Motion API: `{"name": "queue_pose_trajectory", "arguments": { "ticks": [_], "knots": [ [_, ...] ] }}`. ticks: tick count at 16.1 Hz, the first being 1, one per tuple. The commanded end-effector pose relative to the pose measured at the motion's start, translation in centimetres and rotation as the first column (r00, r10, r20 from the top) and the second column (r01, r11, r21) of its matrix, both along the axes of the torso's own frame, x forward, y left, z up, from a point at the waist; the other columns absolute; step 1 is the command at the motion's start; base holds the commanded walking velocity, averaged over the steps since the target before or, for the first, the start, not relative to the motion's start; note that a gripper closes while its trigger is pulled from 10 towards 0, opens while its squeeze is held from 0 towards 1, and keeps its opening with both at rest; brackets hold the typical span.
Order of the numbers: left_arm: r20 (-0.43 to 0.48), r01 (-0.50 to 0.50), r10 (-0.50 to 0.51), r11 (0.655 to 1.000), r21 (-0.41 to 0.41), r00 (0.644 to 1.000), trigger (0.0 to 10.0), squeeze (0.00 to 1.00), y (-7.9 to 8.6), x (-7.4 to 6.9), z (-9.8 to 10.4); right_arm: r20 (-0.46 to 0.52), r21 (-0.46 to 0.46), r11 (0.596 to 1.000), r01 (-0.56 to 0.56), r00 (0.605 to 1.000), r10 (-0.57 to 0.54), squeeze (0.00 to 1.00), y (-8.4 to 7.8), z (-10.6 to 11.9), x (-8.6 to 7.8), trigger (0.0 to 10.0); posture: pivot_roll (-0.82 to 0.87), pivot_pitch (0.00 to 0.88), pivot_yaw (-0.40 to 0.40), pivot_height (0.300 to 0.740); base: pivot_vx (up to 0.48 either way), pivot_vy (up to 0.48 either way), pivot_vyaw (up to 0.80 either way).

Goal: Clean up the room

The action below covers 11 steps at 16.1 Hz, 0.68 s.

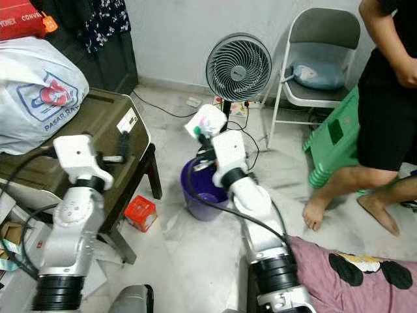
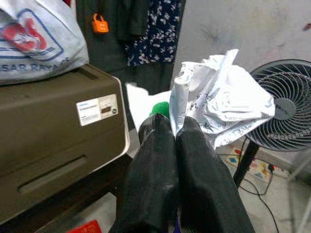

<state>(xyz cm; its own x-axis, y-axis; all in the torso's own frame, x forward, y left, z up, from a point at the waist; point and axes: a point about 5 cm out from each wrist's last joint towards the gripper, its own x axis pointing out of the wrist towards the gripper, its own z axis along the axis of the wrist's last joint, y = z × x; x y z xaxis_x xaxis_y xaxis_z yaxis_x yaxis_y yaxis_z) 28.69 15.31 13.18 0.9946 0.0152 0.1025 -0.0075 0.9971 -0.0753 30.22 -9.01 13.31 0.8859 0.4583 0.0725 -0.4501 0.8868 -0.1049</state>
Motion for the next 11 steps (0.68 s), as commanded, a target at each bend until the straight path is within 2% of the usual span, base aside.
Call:
{"name": "queue_pose_trajectory", "arguments": {
  "ticks": [1, 11],
  "knots": [
    [0.019, 0.023, -0.023, 1.000, -0.008, 1.000, 10.0, 0.00, -0.52, 0.01, 0.36, 0.014, -0.005, 1.000, 0.012, 1.000, -0.012, 0.00, -0.43, 0.27, 0.18, 10.0, 0.04, 0.003, -0.051, 0.740, 0.000, 0.000, 0.00],
    [0.025, 0.030, -0.030, 1.000, -0.002, 0.999, 10.0, 0.00, -0.50, 0.15, 0.58, 0.020, -0.002, 1.000, 0.014, 1.000, -0.014, 0.00, -0.17, 0.38, 0.29, 10.0, 0.04, 0.023, -0.047, 0.740, 0.275, 0.000, 0.00]
  ]
}}
